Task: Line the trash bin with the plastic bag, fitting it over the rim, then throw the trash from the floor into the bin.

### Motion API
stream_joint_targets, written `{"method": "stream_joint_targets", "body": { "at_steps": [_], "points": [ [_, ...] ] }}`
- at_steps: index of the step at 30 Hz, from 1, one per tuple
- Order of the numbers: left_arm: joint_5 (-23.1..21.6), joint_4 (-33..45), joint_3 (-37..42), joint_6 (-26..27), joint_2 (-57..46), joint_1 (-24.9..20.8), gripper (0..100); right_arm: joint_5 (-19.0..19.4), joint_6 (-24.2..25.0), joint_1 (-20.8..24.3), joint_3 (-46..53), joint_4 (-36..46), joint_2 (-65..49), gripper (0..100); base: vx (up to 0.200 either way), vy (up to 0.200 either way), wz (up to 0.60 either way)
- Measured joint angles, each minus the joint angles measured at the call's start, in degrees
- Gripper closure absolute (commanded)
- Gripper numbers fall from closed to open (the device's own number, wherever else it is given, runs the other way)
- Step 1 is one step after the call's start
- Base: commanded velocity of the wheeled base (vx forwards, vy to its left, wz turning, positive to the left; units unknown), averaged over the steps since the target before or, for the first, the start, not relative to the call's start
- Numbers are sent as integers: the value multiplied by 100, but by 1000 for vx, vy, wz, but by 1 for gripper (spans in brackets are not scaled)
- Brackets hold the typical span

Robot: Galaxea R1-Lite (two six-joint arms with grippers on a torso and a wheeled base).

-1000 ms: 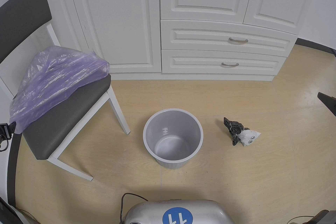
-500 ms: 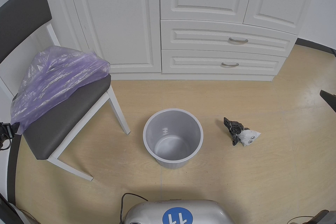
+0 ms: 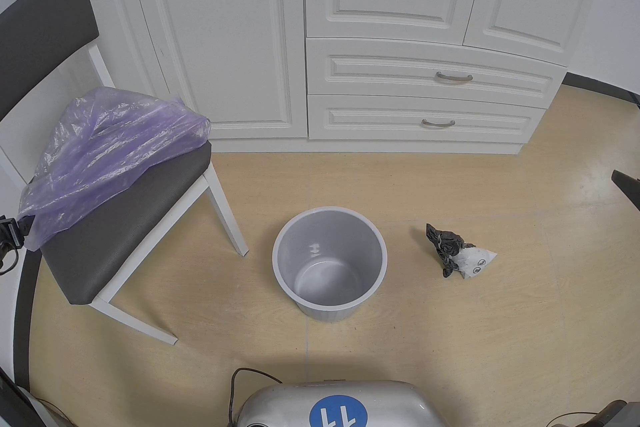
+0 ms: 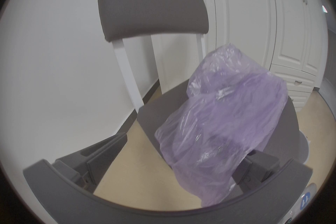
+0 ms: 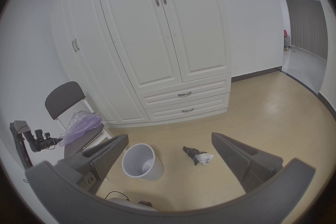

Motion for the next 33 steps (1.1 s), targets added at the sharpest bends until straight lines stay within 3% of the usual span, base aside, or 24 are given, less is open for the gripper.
{"method": "stream_joint_targets", "body": {
  "at_steps": [4, 5, 20, 28, 33],
  "points": [
    [-26, -207, 35, -83, 11, -5, 0, 7, 0, 2, 0, -2, -20, 0, 0, 0, 0],
    [-30, -212, 44, -83, 12, -6, 100, 7, 0, 4, 0, 0, -24, 0, 0, 0, 0],
    [32, -262, 322, -83, -228, -138, 100, 24, -44, 17, 0, 5, -134, 0, 0, 0, 0],
    [98, -254, 812, -158, -689, -987, 100, -4, -46, 155, 26, 38, -165, 0, 0, 0, 0],
    [402, -246, 956, -450, -1102, -1723, 100, -12, -49, 279, 37, 60, -206, 0, 0, 0, 0]
  ]
}}
